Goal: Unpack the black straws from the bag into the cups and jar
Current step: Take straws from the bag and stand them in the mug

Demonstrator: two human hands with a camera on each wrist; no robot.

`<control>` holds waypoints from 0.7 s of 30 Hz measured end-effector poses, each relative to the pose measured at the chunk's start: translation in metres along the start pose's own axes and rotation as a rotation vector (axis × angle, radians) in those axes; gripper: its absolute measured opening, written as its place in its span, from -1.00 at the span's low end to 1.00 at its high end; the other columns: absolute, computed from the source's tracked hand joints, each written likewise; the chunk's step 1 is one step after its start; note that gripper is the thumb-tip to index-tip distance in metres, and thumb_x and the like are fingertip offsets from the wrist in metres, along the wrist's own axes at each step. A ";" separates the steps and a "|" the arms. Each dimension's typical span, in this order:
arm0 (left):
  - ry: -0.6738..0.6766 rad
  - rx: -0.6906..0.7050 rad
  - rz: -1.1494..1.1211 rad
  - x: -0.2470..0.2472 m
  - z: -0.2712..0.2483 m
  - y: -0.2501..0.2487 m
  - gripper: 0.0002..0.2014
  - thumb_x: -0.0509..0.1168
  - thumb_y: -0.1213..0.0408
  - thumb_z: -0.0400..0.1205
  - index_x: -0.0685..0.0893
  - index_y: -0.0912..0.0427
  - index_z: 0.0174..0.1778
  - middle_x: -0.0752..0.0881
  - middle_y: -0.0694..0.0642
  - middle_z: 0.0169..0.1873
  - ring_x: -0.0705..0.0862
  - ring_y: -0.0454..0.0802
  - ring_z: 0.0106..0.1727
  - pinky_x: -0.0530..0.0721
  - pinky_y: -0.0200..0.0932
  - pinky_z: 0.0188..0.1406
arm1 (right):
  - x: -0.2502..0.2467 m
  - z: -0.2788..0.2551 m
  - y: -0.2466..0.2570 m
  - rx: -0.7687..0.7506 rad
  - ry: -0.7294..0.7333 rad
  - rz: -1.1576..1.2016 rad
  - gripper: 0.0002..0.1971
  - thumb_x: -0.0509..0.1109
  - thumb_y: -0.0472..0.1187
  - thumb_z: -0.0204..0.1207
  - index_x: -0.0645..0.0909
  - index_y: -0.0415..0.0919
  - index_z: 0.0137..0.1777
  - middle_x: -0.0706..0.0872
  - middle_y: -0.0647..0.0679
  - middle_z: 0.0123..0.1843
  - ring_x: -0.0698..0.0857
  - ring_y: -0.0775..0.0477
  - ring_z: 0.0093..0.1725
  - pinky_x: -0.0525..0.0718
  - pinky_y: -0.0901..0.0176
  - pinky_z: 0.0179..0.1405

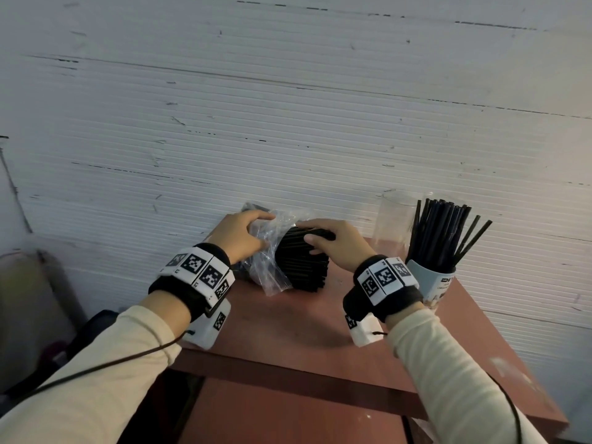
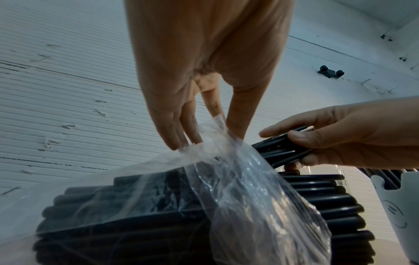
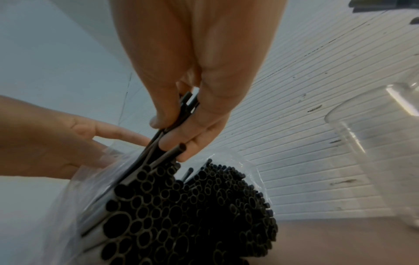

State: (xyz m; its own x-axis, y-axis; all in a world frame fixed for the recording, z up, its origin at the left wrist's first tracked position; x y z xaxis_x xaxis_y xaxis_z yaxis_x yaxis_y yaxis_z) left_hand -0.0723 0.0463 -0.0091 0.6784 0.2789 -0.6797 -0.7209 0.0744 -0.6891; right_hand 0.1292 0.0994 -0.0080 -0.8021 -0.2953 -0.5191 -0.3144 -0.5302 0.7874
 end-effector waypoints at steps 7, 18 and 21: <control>-0.006 -0.022 0.022 0.002 0.001 0.005 -0.41 0.53 0.24 0.45 0.57 -0.19 0.39 0.67 0.03 0.26 0.73 0.12 0.13 0.70 -0.05 0.08 | -0.008 -0.001 -0.007 0.057 -0.068 0.004 -0.81 0.39 -0.34 0.59 0.77 -0.10 0.08 0.80 -0.06 0.05 0.83 0.04 -0.13 0.77 0.24 0.02; -0.089 0.012 0.114 0.007 -0.001 -0.010 -0.37 0.47 0.36 0.44 0.51 -0.11 0.42 0.60 0.06 0.35 0.65 0.02 0.24 0.62 -0.09 0.23 | -0.045 -0.024 -0.014 0.051 -0.152 0.001 -0.80 0.40 -0.38 0.58 0.75 -0.16 0.11 0.83 -0.18 0.01 0.82 0.04 -0.14 0.76 0.24 0.05; -0.093 0.168 0.110 0.014 -0.006 -0.039 -0.41 0.47 0.34 0.50 0.51 0.01 0.46 0.52 0.01 0.43 0.50 -0.04 0.43 0.33 -0.32 0.28 | -0.056 -0.034 -0.010 0.055 -0.158 -0.049 -0.81 0.41 -0.34 0.58 0.76 -0.14 0.13 0.83 -0.12 -0.02 0.83 0.05 -0.14 0.75 0.19 0.10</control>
State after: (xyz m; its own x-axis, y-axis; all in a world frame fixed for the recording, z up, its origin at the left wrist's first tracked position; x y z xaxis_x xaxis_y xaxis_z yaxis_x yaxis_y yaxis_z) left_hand -0.0343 0.0419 0.0065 0.5838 0.3810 -0.7169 -0.8087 0.1947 -0.5550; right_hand 0.1942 0.0944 0.0019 -0.8535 -0.1395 -0.5021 -0.3790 -0.4950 0.7818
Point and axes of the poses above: each hand's wrist, its own z-axis towards the middle knuckle, its own x-axis out of the palm, y = z × x, the point moved 3 cm from there along z, towards the middle knuckle
